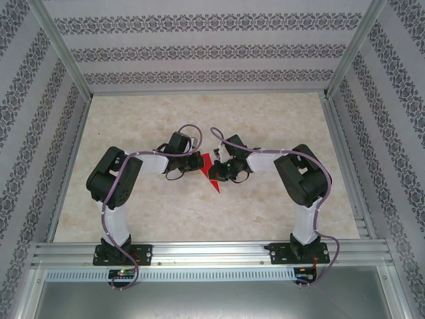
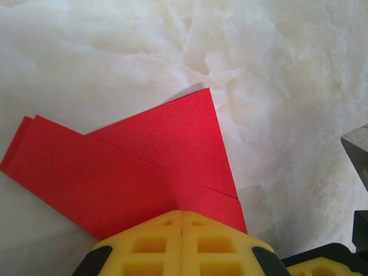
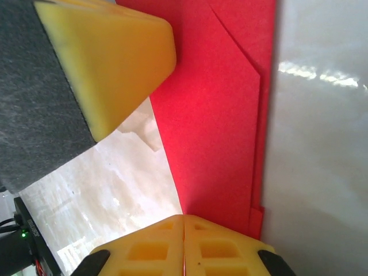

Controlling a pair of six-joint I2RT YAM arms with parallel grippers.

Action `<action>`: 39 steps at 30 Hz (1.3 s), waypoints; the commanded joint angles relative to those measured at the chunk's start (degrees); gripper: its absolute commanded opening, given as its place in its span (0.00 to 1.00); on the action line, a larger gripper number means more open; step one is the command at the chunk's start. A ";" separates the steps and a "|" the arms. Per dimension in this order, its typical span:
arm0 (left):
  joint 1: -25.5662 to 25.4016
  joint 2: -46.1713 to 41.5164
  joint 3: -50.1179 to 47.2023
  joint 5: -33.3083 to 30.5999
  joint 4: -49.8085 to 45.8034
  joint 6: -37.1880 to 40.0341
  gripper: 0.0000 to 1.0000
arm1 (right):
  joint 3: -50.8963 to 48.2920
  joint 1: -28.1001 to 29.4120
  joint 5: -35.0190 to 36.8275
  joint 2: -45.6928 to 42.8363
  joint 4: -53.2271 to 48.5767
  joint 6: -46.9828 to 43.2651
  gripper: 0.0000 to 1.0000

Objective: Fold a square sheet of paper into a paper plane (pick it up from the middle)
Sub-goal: Fold the wing for the fifth time at the center of the table, then move a paper plane to the center of the table.

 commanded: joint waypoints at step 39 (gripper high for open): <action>-12.83 -0.85 28.61 -31.84 -50.67 -4.49 0.62 | -16.26 -14.10 18.70 -28.42 3.57 -2.32 0.82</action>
